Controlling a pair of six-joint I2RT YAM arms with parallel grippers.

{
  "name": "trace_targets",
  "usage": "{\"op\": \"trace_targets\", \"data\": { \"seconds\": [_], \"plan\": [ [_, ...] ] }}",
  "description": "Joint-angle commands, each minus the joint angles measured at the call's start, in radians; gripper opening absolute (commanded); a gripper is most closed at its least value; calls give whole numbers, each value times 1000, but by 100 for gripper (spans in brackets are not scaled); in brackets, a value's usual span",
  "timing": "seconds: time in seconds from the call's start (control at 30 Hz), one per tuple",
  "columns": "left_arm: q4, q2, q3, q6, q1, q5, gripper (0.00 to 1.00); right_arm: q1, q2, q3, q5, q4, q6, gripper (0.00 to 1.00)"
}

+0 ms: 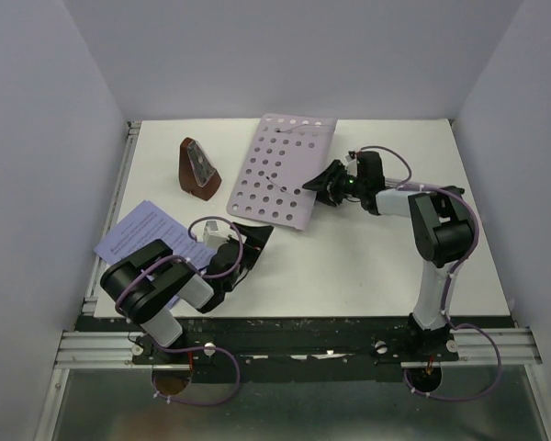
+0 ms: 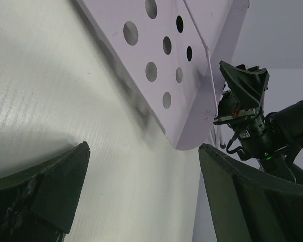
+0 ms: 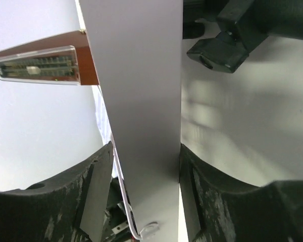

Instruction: Set up the instrument practice props

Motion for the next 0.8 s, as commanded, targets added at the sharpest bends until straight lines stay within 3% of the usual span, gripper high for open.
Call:
{"op": "trace_targets", "data": {
  "seconds": [0.0, 0.43, 0.77],
  "plan": [
    [62, 31, 25, -54, 6, -10, 99, 5, 6, -20, -33, 117, 57, 56],
    [111, 70, 80, -54, 90, 79, 99, 4, -61, -71, -73, 183, 143, 40],
    [191, 156, 109, -28, 173, 202, 97, -18, -84, -72, -151, 173, 166, 40]
  ]
}}
